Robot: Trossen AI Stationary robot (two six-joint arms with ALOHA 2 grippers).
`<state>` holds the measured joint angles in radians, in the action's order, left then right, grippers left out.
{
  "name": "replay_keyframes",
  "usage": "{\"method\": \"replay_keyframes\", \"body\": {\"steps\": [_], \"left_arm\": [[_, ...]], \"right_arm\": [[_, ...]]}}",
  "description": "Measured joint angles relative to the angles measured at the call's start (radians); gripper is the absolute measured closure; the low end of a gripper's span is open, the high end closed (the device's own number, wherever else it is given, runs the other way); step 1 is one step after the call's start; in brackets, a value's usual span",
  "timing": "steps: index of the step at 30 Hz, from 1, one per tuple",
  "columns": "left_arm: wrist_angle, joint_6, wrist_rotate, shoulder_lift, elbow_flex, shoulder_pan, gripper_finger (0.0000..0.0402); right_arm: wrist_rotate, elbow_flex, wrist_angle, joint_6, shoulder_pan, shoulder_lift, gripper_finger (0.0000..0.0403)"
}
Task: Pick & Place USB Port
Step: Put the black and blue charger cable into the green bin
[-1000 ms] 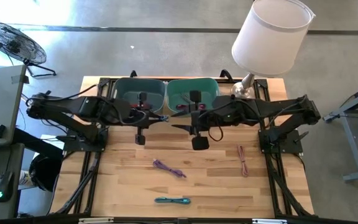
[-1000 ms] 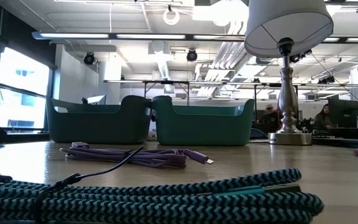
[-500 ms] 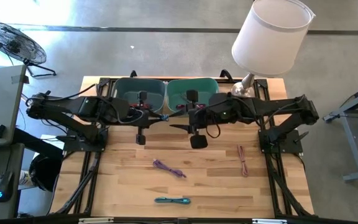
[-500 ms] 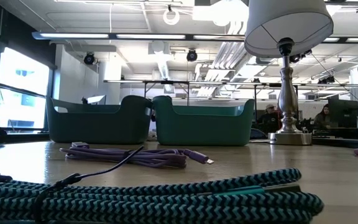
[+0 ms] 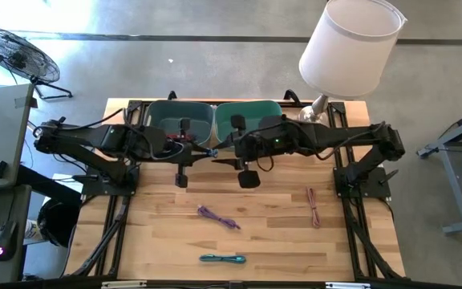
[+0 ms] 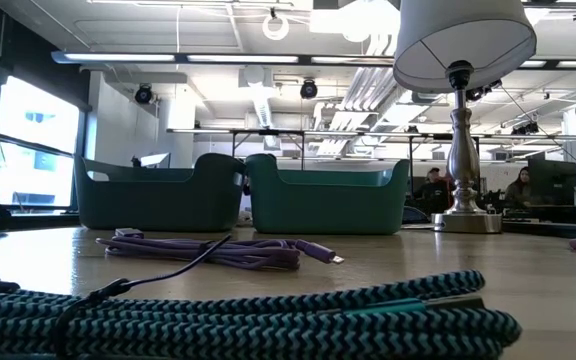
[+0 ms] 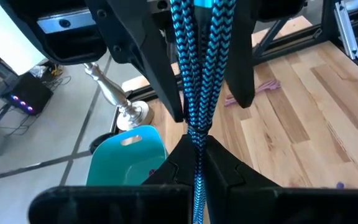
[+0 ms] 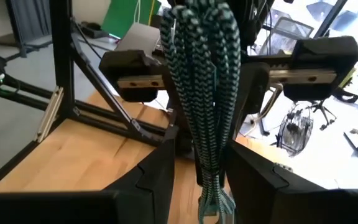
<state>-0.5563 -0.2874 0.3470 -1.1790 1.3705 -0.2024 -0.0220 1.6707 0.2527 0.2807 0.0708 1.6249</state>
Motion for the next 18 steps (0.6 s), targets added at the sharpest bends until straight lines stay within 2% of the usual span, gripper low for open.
{"method": "replay_keyframes", "body": {"steps": [8,11,15,18], "left_arm": [[0.01,-0.023,0.001,0.0,0.0,0.0,0.0399],[0.009,-0.023,0.001,0.0,0.0,0.0,0.0399],[0.007,-0.027,0.007,0.0,0.0,0.001,0.0399],[0.007,-0.03,0.016,0.0,0.0,0.001,0.0387]], "right_arm": [[-0.01,0.0,-0.042,0.038,-0.004,0.0,0.0286],[-0.013,0.0,-0.042,0.032,-0.015,0.0,0.0312],[-0.018,0.0,-0.041,0.012,-0.032,0.0,0.0378],[-0.013,0.0,-0.042,0.014,-0.033,0.0,0.0382]]}}
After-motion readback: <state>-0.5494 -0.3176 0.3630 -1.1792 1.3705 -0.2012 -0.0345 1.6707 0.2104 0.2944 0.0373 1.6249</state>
